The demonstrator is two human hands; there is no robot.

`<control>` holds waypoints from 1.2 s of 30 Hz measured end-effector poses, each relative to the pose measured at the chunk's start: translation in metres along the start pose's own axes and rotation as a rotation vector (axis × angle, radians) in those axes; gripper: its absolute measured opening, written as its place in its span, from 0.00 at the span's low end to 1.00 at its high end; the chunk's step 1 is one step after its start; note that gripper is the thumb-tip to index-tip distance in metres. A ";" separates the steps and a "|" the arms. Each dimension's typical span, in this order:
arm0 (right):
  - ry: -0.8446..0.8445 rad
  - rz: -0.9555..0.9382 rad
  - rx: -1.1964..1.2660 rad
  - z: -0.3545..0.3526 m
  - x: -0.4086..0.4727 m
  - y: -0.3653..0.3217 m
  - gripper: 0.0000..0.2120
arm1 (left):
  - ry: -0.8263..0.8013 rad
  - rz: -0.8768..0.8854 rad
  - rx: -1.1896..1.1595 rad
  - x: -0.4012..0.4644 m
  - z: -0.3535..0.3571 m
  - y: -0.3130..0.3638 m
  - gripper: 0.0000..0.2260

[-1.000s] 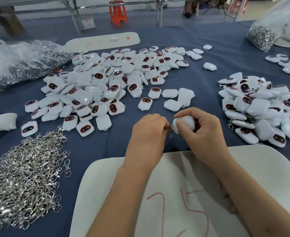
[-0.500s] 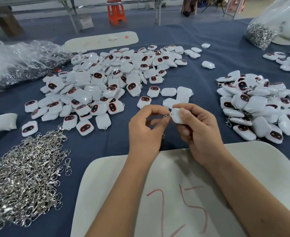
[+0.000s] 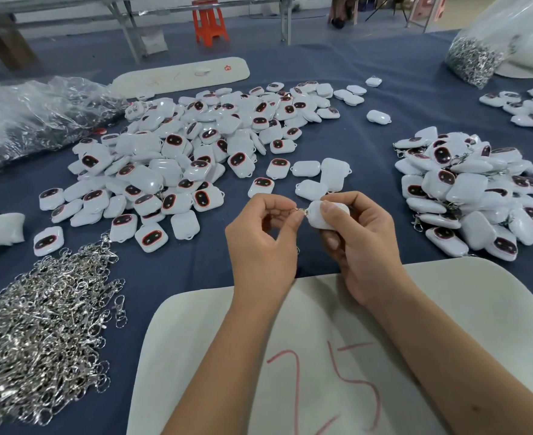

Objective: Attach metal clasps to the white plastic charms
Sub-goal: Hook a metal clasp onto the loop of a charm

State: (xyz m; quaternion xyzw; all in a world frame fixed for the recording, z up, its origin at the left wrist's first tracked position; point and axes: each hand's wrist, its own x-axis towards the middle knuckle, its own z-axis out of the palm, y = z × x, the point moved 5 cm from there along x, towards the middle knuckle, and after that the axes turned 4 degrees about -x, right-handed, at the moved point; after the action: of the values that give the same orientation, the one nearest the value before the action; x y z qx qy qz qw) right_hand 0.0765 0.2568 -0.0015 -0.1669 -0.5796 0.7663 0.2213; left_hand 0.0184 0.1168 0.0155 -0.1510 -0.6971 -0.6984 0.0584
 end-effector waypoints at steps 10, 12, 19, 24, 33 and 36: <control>0.046 -0.139 -0.192 -0.004 -0.002 -0.006 0.05 | -0.101 0.357 0.474 -0.003 0.006 0.017 0.04; 0.055 -0.275 -0.395 -0.004 -0.005 -0.011 0.05 | -0.114 0.401 0.562 -0.004 0.008 0.017 0.06; 0.003 -0.198 -0.266 -0.005 -0.002 -0.006 0.03 | -0.126 0.059 0.169 0.003 0.000 -0.001 0.06; -0.146 -0.064 0.040 -0.002 0.004 -0.006 0.04 | -0.234 -0.372 -0.369 0.000 0.012 -0.015 0.06; -0.041 -0.022 0.008 -0.002 0.004 -0.004 0.04 | -0.227 -0.297 -0.164 -0.003 0.016 -0.013 0.08; -0.016 -0.014 -0.118 -0.004 0.005 0.000 0.06 | -0.205 -0.010 0.241 -0.001 0.011 -0.006 0.09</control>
State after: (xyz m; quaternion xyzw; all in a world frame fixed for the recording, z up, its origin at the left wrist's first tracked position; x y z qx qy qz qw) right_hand 0.0740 0.2629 -0.0027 -0.1694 -0.6267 0.7305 0.2118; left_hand 0.0193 0.1278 0.0090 -0.2102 -0.7790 -0.5907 0.0011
